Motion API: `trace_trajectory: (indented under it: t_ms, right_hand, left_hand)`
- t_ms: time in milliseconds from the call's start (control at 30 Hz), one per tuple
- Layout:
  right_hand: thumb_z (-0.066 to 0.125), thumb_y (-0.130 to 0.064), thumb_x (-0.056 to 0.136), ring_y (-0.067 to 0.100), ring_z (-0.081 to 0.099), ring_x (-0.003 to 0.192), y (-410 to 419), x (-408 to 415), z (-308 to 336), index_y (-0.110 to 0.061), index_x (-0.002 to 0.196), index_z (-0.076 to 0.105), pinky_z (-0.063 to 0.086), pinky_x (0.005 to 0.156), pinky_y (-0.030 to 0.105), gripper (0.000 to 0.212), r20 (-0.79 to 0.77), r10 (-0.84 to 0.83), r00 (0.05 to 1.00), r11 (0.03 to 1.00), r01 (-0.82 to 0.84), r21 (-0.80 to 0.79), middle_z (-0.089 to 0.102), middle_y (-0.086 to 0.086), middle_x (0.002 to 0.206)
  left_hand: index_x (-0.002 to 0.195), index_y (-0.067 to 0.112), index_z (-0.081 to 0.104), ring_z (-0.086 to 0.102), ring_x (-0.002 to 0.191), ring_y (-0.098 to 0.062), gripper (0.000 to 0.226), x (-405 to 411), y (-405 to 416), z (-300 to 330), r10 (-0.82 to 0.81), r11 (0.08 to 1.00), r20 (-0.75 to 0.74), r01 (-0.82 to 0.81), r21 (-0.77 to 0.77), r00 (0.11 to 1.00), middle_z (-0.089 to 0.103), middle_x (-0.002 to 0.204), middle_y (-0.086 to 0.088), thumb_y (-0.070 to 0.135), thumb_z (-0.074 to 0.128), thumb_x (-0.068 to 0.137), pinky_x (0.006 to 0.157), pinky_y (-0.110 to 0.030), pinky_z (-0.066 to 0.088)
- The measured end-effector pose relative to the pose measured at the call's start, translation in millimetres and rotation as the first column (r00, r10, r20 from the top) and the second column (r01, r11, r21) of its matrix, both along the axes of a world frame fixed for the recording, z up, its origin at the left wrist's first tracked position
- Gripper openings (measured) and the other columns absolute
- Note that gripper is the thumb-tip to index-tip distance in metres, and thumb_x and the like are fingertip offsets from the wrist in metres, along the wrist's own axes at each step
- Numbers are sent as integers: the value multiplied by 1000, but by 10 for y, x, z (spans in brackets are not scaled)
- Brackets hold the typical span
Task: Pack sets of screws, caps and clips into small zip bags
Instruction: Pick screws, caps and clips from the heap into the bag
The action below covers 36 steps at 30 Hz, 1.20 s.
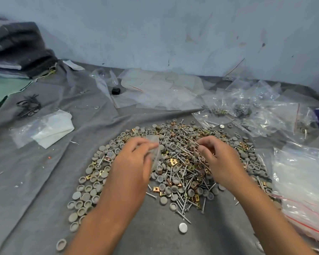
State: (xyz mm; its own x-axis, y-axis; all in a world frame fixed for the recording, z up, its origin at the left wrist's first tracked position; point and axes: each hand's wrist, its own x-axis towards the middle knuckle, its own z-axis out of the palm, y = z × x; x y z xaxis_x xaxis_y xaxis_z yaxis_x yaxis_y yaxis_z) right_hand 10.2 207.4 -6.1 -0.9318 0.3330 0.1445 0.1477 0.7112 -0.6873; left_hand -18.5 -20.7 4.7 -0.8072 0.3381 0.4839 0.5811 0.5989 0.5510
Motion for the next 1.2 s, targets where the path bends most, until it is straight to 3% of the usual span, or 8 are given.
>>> trace_trajectory:
  t_ms: [133, 300, 433, 567, 767, 967, 1067, 1200]
  right_hand:
    - [56, -31, 100, 1, 58, 70, -147, 352, 120, -39, 103, 64, 43, 60, 14, 12, -159, 121, 980, 975, -147, -165, 64, -20, 86]
    - [52, -36, 96, -2, 59, 89, -392, 472, 255, -36, 107, 70, 41, 75, 6, 21, -276, 308, 910, 950, -281, 135, 62, -19, 98]
    - [64, -22, 93, 4, 60, 88, -428, 494, 155, -20, 112, 72, 50, 79, 21, 21, -252, 346, 904, 908, -255, 331, 62, -8, 99]
    - [72, -22, 88, 12, 59, 80, -482, 475, 101, -20, 100, 63, 53, 68, 34, 15, -267, 281, 922, 908, -166, 384, 61, -11, 89]
    - [77, -21, 85, 19, 60, 83, -568, 451, 63, -17, 90, 68, 52, 66, 36, 11, -303, 285, 909, 883, -126, 452, 64, -6, 88]
    - [69, -42, 87, -1, 57, 81, -432, 431, 107, -34, 103, 65, 48, 71, 15, 18, -269, 196, 943, 970, -146, 196, 58, -22, 90]
    - [63, -54, 86, -6, 55, 80, -234, 444, 92, -44, 95, 58, 48, 70, 16, 15, -12, 175, 985, 955, -167, 245, 55, -28, 88]
    - [64, -68, 82, -4, 52, 88, -310, 508, -55, -42, 103, 57, 46, 70, 24, 35, 330, 223, 917, 831, -355, 428, 54, -24, 93]
  left_hand:
    - [126, 21, 68, 45, 86, 17, 34, 101, 141, -64, -100, 993, 97, 106, -58, 990, 51, 114, 20, 22, 69, 91, 89, 8, 28]
    - [132, 31, 62, 48, 87, 11, 45, 158, 201, -133, -115, 985, 178, 136, -108, 977, 45, 113, 27, 37, 73, 89, 83, -7, 42]
    - [132, 30, 62, 48, 86, 12, 50, 137, 191, -134, -120, 986, 188, 139, -88, 975, 45, 108, 27, 41, 72, 84, 82, -3, 37]
    - [134, 27, 63, 47, 87, 15, 53, 152, 188, -129, -145, 982, 164, 163, -99, 976, 46, 111, 24, 30, 78, 83, 84, 0, 34]
    - [130, 21, 66, 50, 78, 10, 51, 159, 207, -128, -169, 981, 155, 181, -67, 973, 49, 112, 19, 19, 78, 81, 79, -4, 37]
    - [131, 20, 65, 54, 81, 6, 53, 148, 146, -57, -128, 989, 155, 138, -59, 980, 48, 109, 22, 21, 79, 81, 82, 0, 37]
    - [129, 17, 67, 58, 83, 2, 53, 59, 30, 30, 31, 999, 102, -32, 8, 994, 52, 104, 18, 16, 83, 78, 82, 3, 35]
    - [130, 12, 66, 56, 83, -1, 49, -14, -72, 98, 212, 976, -87, -206, 74, 973, 56, 112, 3, -2, 70, 83, 87, -5, 36]
